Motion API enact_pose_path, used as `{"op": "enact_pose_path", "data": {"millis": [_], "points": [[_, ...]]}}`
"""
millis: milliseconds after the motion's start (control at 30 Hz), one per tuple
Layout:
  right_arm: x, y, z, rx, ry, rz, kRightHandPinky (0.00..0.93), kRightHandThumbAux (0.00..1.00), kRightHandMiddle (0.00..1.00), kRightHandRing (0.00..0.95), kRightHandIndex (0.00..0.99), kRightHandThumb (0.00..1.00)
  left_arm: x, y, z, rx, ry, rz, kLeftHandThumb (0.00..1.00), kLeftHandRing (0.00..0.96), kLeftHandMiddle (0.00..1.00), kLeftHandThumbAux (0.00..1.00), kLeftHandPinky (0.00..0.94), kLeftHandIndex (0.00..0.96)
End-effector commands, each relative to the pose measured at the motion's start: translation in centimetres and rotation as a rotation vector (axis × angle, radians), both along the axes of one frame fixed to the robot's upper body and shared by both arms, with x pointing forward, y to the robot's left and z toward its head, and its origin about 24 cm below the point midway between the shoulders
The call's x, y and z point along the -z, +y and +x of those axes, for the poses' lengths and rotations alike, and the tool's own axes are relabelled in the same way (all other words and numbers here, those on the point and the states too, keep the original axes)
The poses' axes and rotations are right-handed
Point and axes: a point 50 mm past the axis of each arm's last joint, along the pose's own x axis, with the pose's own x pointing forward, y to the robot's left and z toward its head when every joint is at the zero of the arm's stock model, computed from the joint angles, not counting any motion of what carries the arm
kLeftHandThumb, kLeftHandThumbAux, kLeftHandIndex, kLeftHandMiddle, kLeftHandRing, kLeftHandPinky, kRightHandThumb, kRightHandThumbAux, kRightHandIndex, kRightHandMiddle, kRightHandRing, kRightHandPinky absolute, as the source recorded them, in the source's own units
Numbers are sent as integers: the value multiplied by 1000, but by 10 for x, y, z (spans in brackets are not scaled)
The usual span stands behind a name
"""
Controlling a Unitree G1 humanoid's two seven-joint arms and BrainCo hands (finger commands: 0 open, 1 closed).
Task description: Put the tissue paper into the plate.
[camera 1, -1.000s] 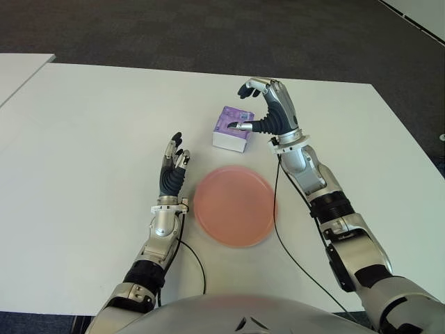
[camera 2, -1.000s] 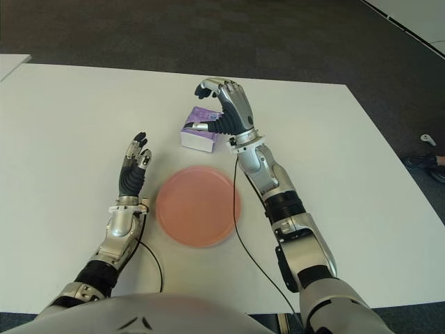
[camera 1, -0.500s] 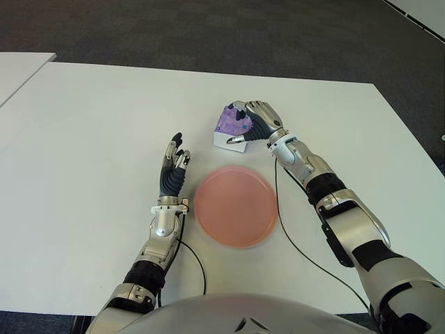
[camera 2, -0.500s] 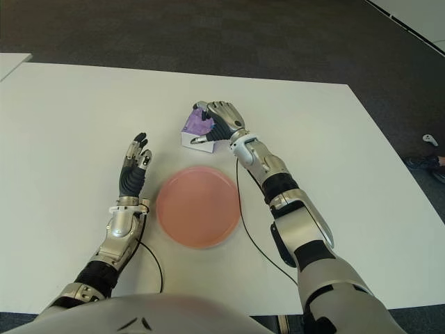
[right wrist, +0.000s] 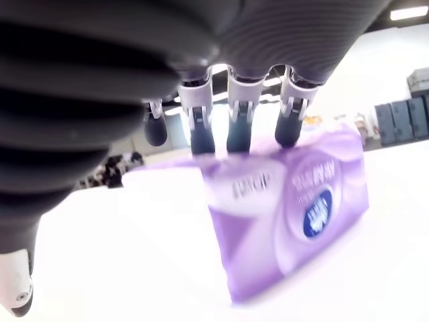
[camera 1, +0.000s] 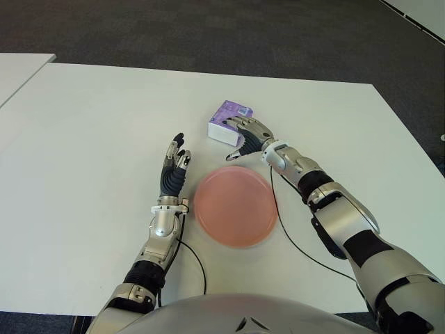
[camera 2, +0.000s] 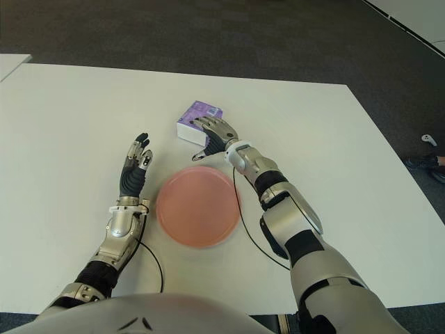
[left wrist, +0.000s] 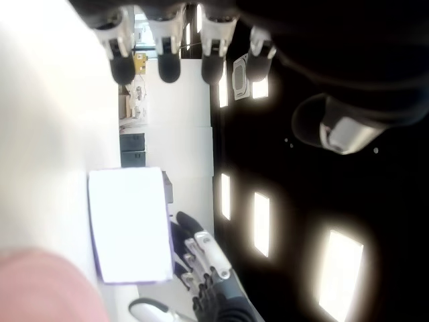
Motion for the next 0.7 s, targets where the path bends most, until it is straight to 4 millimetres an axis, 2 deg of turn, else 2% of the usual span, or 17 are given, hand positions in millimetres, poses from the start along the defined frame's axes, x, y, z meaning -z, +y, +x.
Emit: {"op": "enact_pose_path", "data": {"millis": [33,700], "points": [[5,0,2,29,28,-40,0,562,0,0,0,207,75,25,-72,-24,381,105,0,0,0,354,0,0],[14,3,-1,45,77,-45,0,570,15,0,0,151,74,23,-75,-32,379,115,0,0,0,369,0,0]]}}
